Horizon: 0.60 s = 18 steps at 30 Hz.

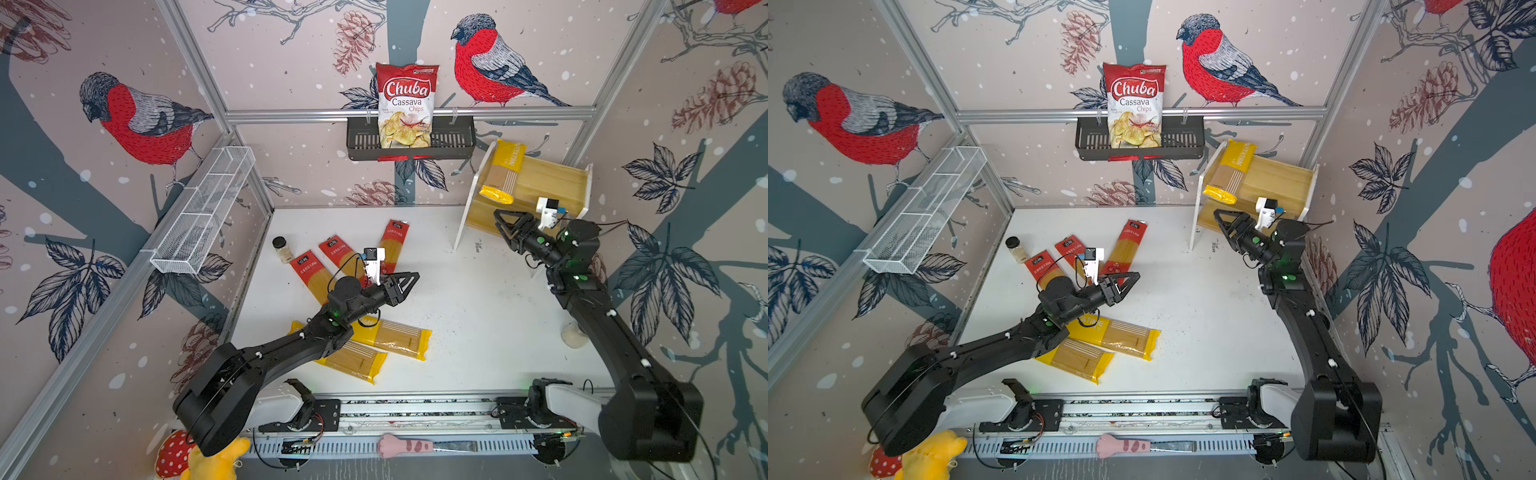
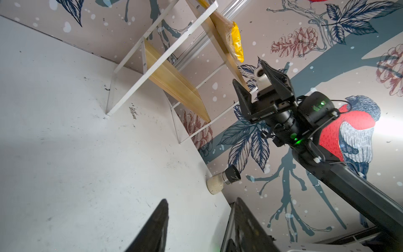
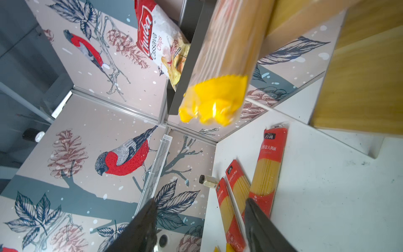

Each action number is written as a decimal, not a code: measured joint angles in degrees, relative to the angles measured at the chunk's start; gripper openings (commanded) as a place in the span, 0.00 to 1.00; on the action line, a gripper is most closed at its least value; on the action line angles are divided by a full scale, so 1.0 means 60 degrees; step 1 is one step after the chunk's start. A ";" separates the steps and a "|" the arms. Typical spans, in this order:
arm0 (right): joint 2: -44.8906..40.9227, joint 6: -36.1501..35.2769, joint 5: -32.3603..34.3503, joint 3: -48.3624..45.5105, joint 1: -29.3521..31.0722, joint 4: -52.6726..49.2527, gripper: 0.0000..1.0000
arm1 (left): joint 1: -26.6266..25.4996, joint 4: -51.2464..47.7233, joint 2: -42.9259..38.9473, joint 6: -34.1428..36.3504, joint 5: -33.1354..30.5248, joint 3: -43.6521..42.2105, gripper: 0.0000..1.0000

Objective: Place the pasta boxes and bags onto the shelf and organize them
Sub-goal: 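Withdraw the right gripper from the shelf toward the second yellow PASTATIME pack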

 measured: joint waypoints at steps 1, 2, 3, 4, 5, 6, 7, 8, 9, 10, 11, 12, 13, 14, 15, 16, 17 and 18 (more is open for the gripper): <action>-0.0204 -0.0157 0.0178 -0.0138 0.0182 -0.0124 0.65 | 0.0000 -0.0259 -0.0113 0.0193 -0.0051 0.0069 0.49; -0.0382 -0.0244 0.0335 -0.0273 0.0419 -0.0280 0.65 | 0.0000 -0.0470 -0.0193 0.0331 -0.0164 0.0120 0.49; -0.0532 -0.0423 0.0466 -0.0408 0.0703 -0.0455 0.64 | 0.0000 -0.0761 -0.0295 0.0499 -0.0273 0.0182 0.49; -0.0681 -0.0619 0.0670 -0.0572 0.1104 -0.0688 0.64 | 0.0000 -0.1078 -0.0382 0.0692 -0.0423 0.0248 0.49; -0.0754 -0.0736 0.0823 -0.0674 0.1395 -0.0889 0.64 | 0.0000 -0.1402 -0.0452 0.0852 -0.0568 0.0313 0.49; -0.0816 -0.0951 0.1104 -0.0841 0.1814 -0.1104 0.64 | 0.0000 -0.1694 -0.0521 0.0994 -0.0769 0.0350 0.49; -0.0838 -0.1118 0.1384 -0.1016 0.2197 -0.1279 0.64 | 0.0000 -0.2040 -0.0605 0.1177 -0.0940 0.0357 0.49; -0.0838 -0.1188 0.1596 -0.1173 0.2506 -0.1439 0.64 | 0.0000 -0.2331 -0.0685 0.1275 -0.1111 0.0335 0.49; -0.0820 -0.1311 0.1829 -0.1402 0.2885 -0.1541 0.64 | 0.0000 -0.2626 -0.0769 0.1406 -0.1286 0.0273 0.49; -0.0776 -0.1395 0.2040 -0.1632 0.3253 -0.1621 0.64 | -0.0004 -0.2885 -0.0867 0.1468 -0.1446 0.0171 0.49; -0.0703 -0.1435 0.2251 -0.1814 0.3614 -0.1694 0.64 | -0.0011 -0.3107 -0.0943 0.1523 -0.1545 0.0069 0.49; -0.0557 -0.1512 0.2452 -0.1982 0.4047 -0.1730 0.64 | -0.0015 -0.3384 -0.1049 0.1592 -0.1676 -0.0073 0.49; -0.0361 -0.1632 0.2612 -0.2095 0.4488 -0.1767 0.64 | -0.0036 -0.3625 -0.1147 0.1614 -0.1796 -0.0204 0.49; -0.0160 -0.1676 0.2728 -0.2149 0.4834 -0.1796 0.64 | -0.0055 -0.3792 -0.1220 0.1617 -0.1927 -0.0317 0.49; 0.0109 -0.1781 0.2936 -0.2189 0.5224 -0.1803 0.64 | -0.0087 -0.4000 -0.1290 0.1617 -0.2047 -0.0441 0.49; 0.0419 -0.1902 0.3085 -0.2218 0.5584 -0.1807 0.63 | -0.0127 -0.4211 -0.1333 0.1614 -0.2211 -0.0543 0.48; 0.0732 -0.1938 0.3187 -0.2222 0.5880 -0.1803 0.63 | -0.0175 -0.4390 -0.1351 0.1610 -0.2306 -0.0634 0.48; 0.1086 -0.2018 0.3362 -0.2222 0.6182 -0.1770 0.62 | -0.0219 -0.4557 -0.1355 0.1585 -0.2426 -0.0721 0.48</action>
